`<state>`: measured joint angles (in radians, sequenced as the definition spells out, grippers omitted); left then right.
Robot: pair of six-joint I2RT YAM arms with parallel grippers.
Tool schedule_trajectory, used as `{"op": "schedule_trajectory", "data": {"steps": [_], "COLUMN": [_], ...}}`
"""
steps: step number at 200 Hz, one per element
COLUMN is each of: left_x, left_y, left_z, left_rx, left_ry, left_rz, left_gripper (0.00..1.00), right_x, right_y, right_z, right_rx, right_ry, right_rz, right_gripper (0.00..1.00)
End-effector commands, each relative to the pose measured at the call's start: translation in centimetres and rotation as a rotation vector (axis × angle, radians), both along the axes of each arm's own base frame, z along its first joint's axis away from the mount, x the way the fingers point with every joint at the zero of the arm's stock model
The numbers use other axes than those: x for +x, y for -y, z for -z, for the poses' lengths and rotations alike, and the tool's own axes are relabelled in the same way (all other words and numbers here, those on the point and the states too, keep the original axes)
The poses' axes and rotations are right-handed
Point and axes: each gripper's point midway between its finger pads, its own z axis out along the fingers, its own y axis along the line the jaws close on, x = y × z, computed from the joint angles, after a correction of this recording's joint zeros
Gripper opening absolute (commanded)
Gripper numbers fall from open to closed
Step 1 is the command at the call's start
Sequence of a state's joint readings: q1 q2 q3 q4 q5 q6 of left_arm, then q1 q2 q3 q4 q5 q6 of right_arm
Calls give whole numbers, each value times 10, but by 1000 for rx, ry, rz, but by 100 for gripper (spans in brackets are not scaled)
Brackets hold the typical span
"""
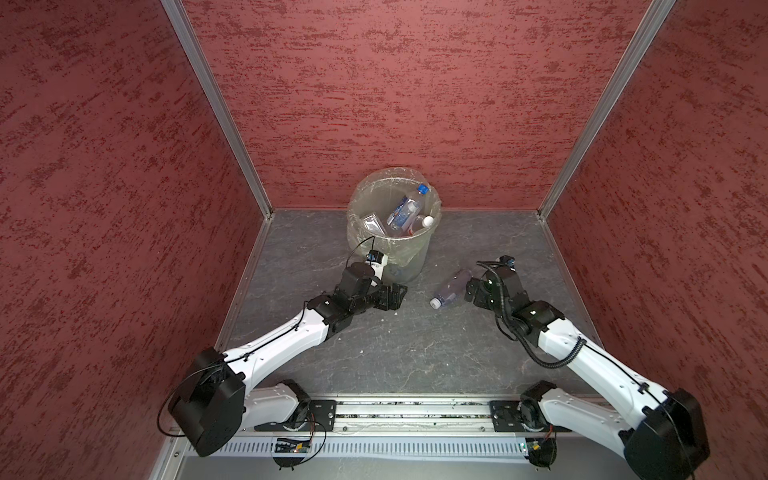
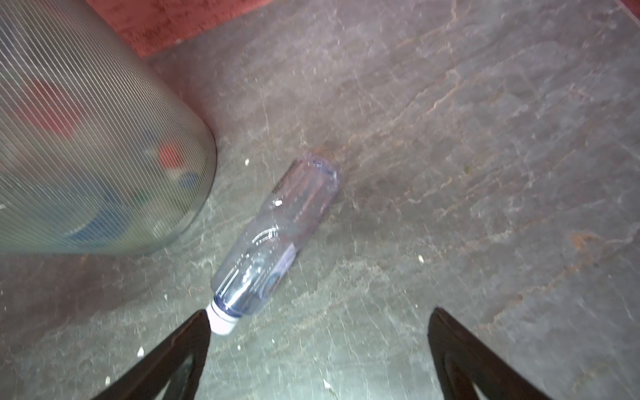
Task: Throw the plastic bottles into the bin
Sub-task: 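Draw the left gripper back while the right gripper reaches toward the purple-tinted bottle, then lower the right gripper around the lying purple-tinted bottle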
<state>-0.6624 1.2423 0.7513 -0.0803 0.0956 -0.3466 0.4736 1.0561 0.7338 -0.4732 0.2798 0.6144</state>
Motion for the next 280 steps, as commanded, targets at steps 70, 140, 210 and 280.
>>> {"op": "schedule_trajectory", "data": {"steps": [70,140,210,280], "left_x": [-2,-7,-12,-11], "left_y": [26,31,37,36], "left_z": [33,35,32,32], "left_rx": [-49,-59,-64,-56], "left_ry": [-53,-70,-71,-70], "left_rz": [59,70,91,87], "left_gripper": [81,82,83,83], "right_x": [-4,22,41,60], "right_y": [-33,-47,-47,-57], "right_z": [14,52,72,81], "right_rx": [99,116,195,227], "right_ry": [-269,-461,-494,-509], "right_rz": [-49,86,124,105], "right_gripper": [99,99,99,99]}}
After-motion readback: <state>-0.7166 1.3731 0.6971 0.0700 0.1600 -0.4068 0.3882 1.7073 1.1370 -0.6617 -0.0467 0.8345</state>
